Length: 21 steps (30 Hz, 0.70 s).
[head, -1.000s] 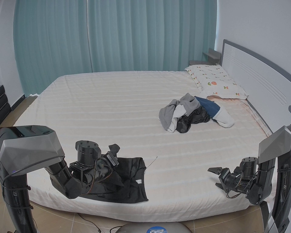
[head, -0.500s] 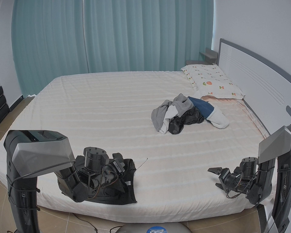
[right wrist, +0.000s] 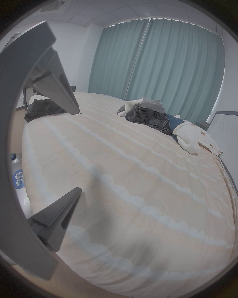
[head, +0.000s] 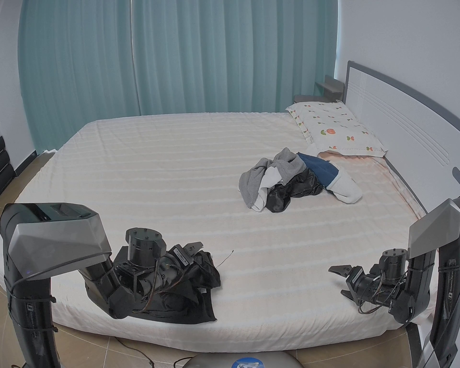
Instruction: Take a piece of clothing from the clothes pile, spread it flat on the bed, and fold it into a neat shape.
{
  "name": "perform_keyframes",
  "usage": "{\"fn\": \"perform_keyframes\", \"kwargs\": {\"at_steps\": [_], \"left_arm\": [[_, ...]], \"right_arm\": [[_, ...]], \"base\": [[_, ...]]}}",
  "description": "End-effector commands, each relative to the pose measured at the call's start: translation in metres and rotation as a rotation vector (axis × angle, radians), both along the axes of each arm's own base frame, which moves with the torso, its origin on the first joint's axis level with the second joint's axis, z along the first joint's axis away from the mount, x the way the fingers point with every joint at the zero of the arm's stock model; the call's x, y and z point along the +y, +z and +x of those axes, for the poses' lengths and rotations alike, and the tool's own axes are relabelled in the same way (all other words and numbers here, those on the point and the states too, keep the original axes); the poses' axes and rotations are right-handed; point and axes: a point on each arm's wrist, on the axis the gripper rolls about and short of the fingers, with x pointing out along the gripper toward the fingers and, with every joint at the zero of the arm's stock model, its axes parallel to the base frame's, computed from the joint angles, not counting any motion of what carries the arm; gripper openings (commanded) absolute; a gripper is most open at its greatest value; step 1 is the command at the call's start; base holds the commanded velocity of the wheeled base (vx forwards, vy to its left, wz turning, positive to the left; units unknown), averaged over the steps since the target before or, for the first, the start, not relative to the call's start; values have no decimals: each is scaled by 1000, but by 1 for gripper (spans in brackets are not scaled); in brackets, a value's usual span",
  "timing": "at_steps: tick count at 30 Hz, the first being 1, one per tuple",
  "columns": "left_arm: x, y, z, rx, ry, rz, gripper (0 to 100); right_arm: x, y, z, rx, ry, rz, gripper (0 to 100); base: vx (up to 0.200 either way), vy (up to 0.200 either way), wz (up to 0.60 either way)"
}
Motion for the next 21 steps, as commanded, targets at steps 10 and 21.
{"fn": "perform_keyframes", "kwargs": {"at_steps": [10,21], "left_arm": [[56,10,6,3,158,-18,100],[75,5,4,38,144,-44,100]], "right_arm": [[0,1,-1,-9,1,2,100],[0,1,-1,-9,0,1,100]], "base": [[0,40,0],[0,200,0]]}}
